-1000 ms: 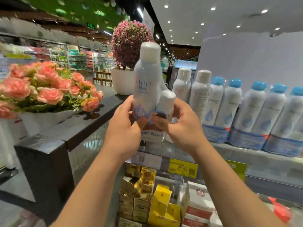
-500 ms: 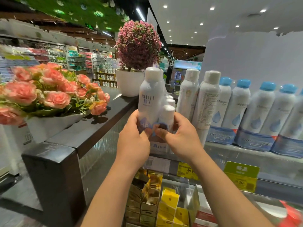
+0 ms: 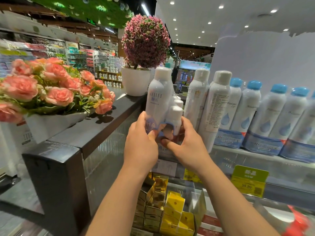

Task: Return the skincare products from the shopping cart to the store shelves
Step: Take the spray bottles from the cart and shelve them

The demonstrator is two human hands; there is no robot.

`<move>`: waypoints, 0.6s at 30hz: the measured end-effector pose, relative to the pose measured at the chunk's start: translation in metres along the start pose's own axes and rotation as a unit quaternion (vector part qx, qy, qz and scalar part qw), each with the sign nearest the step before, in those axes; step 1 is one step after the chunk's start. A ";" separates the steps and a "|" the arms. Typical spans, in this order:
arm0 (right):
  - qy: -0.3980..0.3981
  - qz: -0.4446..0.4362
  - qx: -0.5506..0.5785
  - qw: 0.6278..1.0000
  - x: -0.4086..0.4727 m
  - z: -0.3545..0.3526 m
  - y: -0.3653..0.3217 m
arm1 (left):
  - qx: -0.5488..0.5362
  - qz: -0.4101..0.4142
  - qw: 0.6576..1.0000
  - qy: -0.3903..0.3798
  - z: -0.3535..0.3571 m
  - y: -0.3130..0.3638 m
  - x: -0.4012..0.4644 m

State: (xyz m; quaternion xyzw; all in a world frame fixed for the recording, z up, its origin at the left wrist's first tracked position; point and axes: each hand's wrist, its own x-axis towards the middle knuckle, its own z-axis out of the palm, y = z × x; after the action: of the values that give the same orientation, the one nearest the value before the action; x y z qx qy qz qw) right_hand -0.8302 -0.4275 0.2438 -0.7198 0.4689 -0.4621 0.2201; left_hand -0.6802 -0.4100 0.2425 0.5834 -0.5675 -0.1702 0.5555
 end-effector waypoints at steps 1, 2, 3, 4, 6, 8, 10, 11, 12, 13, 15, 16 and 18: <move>0.003 -0.002 -0.002 1.000 -0.001 0.001 0.000 | 0.001 0.001 1.000 -0.002 0.000 0.001 0.001; 0.004 -0.003 -0.004 1.000 -0.001 0.001 0.001 | 0.002 0.002 1.000 -0.003 -0.001 0.001 0.001; 0.005 -0.003 -0.006 1.000 -0.001 0.002 0.001 | 0.001 0.003 1.000 -0.004 -0.001 0.001 0.001; 0.005 -0.001 -0.007 1.000 -0.002 0.002 0.000 | 0.001 0.003 1.000 -0.005 -0.001 0.001 0.001; 0.004 0.001 -0.005 1.000 -0.002 0.002 0.001 | 0.000 0.000 1.000 -0.003 -0.001 0.002 0.000; 0.003 0.001 -0.005 1.000 -0.001 0.001 0.001 | -0.001 -0.004 1.000 0.001 -0.001 0.003 -0.001; 0.003 0.002 -0.005 1.000 -0.001 0.001 0.002 | -0.004 -0.007 1.000 0.002 -0.003 0.004 -0.002; 0.001 0.004 -0.006 1.000 -0.001 0.001 0.002 | -0.005 -0.006 1.000 0.002 -0.003 0.005 -0.003; 0.000 0.007 -0.008 1.000 -0.001 0.001 0.002 | -0.006 -0.004 1.000 0.001 -0.004 0.005 -0.004; -0.002 0.010 -0.009 1.000 -0.001 0.001 0.002 | -0.007 0.000 1.000 0.001 -0.005 0.005 -0.004; -0.007 0.017 -0.012 1.000 0.000 0.001 -0.001 | 0.001 0.004 1.000 0.004 -0.007 0.005 -0.005; -0.010 0.020 -0.017 1.000 0.000 0.001 -0.003 | 0.008 0.002 1.000 0.006 -0.008 0.004 -0.006; -0.012 0.025 -0.025 0.999 0.000 -0.001 -0.006 | 0.019 -0.004 1.000 0.007 -0.009 0.004 -0.009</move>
State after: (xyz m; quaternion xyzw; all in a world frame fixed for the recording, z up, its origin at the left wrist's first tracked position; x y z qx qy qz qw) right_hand -0.8283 -0.4246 0.2484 -0.7185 0.4956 -0.4361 0.2190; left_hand -0.6774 -0.3976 0.2445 0.5972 -0.5642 -0.1575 0.5479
